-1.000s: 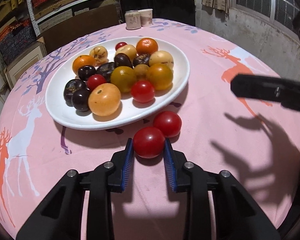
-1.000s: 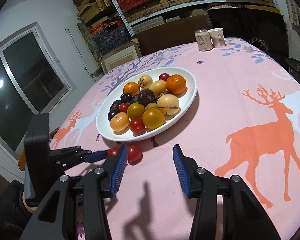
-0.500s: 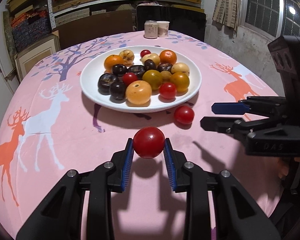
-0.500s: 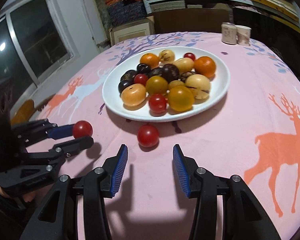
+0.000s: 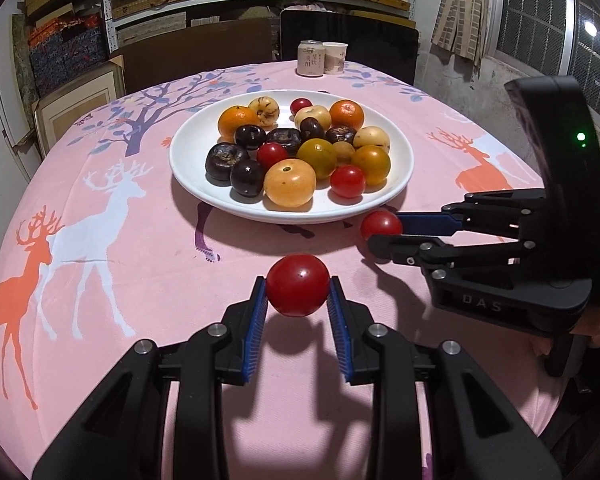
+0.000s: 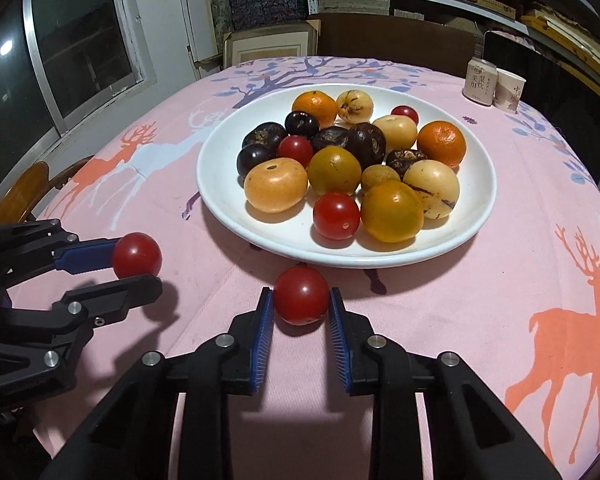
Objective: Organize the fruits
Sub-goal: 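Grasp a cherry tomato with the left tool while the right tool grasps another cherry tomato, then carry both cherry tomatoes onto the white plate and open both tools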
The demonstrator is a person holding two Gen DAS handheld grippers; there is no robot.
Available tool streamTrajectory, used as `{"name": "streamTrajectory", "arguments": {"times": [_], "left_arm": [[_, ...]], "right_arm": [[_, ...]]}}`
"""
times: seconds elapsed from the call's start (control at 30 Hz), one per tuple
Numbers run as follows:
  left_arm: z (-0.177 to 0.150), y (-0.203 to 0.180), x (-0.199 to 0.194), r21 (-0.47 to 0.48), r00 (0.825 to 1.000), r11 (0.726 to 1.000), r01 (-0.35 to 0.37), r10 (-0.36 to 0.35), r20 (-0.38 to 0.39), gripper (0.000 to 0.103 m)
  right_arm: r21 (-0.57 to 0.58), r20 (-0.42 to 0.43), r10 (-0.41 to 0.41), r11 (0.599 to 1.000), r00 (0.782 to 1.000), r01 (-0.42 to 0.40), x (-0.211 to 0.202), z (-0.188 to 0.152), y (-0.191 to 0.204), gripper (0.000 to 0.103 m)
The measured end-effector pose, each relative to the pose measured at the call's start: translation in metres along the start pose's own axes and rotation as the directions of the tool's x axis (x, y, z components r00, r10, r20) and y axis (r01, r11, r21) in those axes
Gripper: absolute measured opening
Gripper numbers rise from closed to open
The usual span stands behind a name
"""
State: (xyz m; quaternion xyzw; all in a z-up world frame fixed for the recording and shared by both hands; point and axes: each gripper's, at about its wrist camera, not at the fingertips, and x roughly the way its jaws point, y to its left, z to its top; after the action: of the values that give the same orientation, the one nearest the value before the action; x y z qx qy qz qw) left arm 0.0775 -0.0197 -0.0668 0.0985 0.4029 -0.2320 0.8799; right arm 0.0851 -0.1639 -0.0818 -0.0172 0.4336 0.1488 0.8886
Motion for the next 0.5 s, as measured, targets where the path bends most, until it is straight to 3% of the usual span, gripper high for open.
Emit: {"name": "streamTrajectory", "arguments": {"times": [0.5], "left_arm": [[0.006,-0.009,-0.006,0.004,1.0,1.0,-0.001,0.001,0.015,0.03]], "right_arm": [[0.062,0.068,0.056,0.996,0.996,-0.06,-0.041,-0.008,-0.015,0.028]]}}
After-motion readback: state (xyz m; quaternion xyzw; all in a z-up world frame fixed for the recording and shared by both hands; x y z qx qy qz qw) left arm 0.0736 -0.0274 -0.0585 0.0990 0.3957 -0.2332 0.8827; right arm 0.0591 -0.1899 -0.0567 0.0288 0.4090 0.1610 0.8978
